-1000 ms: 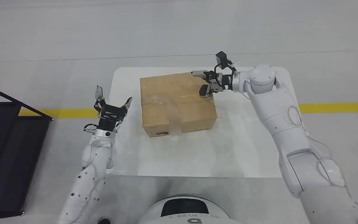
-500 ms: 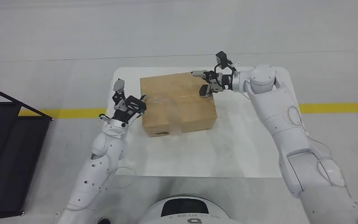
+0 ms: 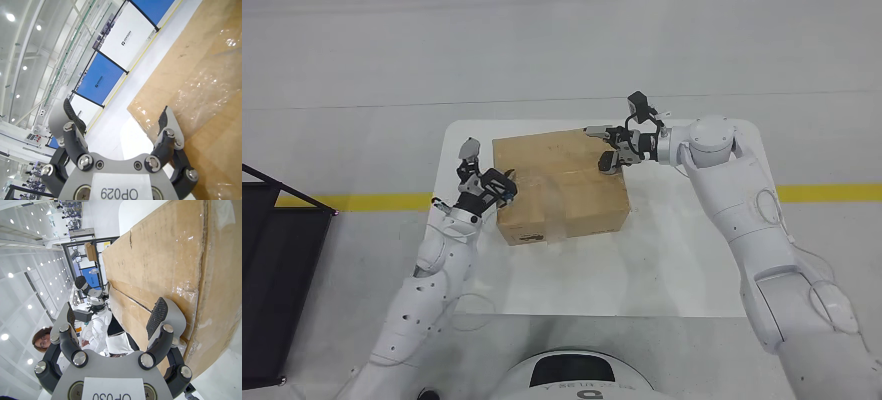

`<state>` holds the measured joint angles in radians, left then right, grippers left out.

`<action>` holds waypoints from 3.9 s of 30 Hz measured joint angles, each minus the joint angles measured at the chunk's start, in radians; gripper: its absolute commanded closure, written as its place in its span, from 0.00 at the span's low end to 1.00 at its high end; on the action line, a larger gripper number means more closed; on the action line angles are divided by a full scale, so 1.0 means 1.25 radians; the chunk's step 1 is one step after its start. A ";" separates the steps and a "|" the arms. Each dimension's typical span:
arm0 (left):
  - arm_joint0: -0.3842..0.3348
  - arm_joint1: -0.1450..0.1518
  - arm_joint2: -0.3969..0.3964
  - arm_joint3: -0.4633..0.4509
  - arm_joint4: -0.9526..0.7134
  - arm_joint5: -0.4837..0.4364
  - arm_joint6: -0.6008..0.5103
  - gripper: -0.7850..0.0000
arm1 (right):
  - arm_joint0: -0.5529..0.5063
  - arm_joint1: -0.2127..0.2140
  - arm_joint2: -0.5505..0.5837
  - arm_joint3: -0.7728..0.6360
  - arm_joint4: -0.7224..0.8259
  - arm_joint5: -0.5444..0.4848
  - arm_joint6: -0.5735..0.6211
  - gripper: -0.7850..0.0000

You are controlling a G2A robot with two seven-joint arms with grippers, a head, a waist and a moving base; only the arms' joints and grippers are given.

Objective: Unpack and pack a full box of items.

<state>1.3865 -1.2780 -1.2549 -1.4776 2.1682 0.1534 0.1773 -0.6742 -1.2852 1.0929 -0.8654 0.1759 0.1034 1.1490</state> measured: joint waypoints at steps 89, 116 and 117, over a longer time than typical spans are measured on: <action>-0.203 -0.058 0.144 0.000 -0.138 -0.173 -0.159 0.00 | -0.353 0.092 0.184 -0.615 -0.435 -0.194 -0.319 0.00; -0.004 -0.013 0.022 -0.139 -0.148 -0.359 -0.126 0.00 | -0.597 0.126 0.413 -0.664 -0.100 -0.476 -0.306 0.00; -0.013 -0.014 0.030 -0.134 -0.144 -0.362 -0.130 0.00 | -0.604 0.126 0.412 -0.668 -0.102 -0.477 -0.311 0.00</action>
<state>1.3707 -1.2960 -1.2172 -1.6452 1.9882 -0.2994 0.0152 -1.4287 -1.1278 1.6083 -1.7001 0.0488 -0.4927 0.7601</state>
